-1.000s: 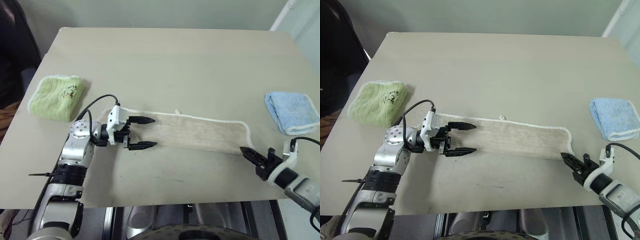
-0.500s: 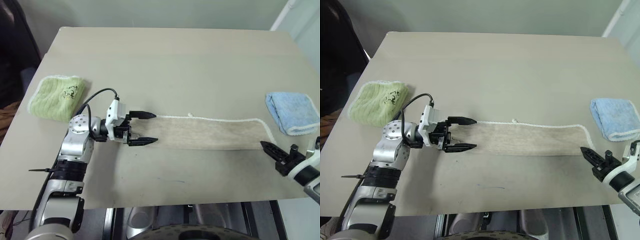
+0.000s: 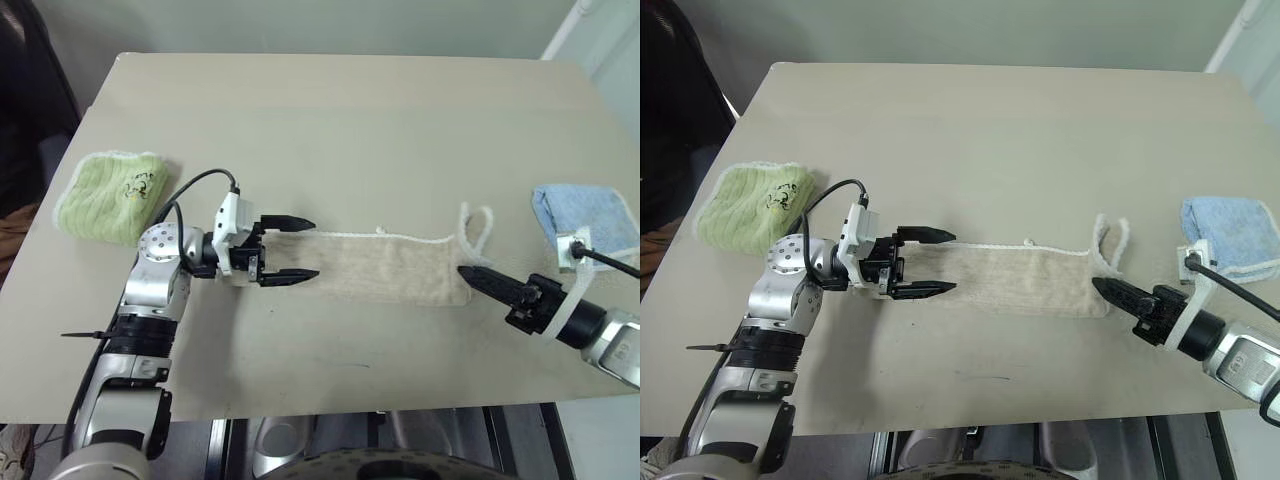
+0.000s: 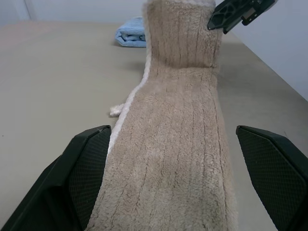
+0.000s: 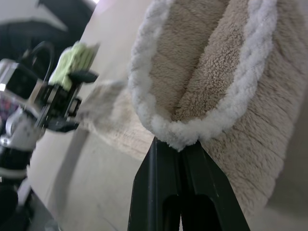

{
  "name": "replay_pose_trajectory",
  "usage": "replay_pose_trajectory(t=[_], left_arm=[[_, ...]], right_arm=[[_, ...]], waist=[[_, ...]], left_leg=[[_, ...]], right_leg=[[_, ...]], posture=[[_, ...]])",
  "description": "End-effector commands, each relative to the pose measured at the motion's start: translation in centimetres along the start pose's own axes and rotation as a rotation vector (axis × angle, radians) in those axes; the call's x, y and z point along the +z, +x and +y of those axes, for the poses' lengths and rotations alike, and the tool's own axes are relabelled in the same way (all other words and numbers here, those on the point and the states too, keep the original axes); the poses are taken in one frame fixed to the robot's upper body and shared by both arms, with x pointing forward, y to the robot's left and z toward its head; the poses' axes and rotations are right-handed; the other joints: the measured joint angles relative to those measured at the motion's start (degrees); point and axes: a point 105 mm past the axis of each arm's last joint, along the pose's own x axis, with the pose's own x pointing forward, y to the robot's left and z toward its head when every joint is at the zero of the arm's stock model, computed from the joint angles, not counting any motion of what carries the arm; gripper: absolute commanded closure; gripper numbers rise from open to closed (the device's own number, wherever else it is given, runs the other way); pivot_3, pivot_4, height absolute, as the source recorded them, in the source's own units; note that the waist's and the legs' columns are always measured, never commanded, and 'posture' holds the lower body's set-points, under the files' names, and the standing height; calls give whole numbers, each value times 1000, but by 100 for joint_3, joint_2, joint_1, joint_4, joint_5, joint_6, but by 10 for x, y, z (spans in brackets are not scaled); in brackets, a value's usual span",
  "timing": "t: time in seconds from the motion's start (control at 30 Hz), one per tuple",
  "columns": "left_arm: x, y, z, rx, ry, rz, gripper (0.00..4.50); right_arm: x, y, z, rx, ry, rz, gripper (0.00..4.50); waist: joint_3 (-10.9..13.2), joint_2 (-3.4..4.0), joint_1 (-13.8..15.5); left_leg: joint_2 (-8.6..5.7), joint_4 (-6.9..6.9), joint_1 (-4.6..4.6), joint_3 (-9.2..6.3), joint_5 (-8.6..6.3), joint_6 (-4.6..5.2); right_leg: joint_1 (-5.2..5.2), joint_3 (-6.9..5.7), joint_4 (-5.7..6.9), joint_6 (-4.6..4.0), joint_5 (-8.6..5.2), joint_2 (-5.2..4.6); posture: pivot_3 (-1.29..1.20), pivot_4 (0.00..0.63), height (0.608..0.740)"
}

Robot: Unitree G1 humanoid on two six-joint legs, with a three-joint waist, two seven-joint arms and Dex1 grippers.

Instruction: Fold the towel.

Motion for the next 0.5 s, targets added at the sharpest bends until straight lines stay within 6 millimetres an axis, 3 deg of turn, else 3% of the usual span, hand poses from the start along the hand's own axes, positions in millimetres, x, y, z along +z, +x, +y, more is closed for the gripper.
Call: replay_pose_trajectory(t=[0.03, 0.23, 0.5], left_arm=[[11, 2, 4, 7, 55, -7, 0], [13, 6, 5, 8, 61, -6, 0], [16, 10, 5, 4, 66, -7, 0]], right_arm=[[-1, 15, 16, 73, -62, 23, 4480], [-17, 36, 29, 130, -119, 115, 4480], [-35, 60, 29, 124, -158, 192, 4480]], waist=[[0, 0, -4], [0, 0, 2], [0, 0, -10]], left_leg=[[0, 0, 2, 1, 1, -1], [3, 0, 3, 0, 7, -4], [4, 2, 5, 2, 11, -6]], right_leg=[[0, 0, 1, 1, 2, 0], [-1, -3, 3, 38, 25, 1], [-2, -4, 4, 33, 31, 0]], posture=[[0, 150, 703], [0, 150, 703], [0, 150, 703]])
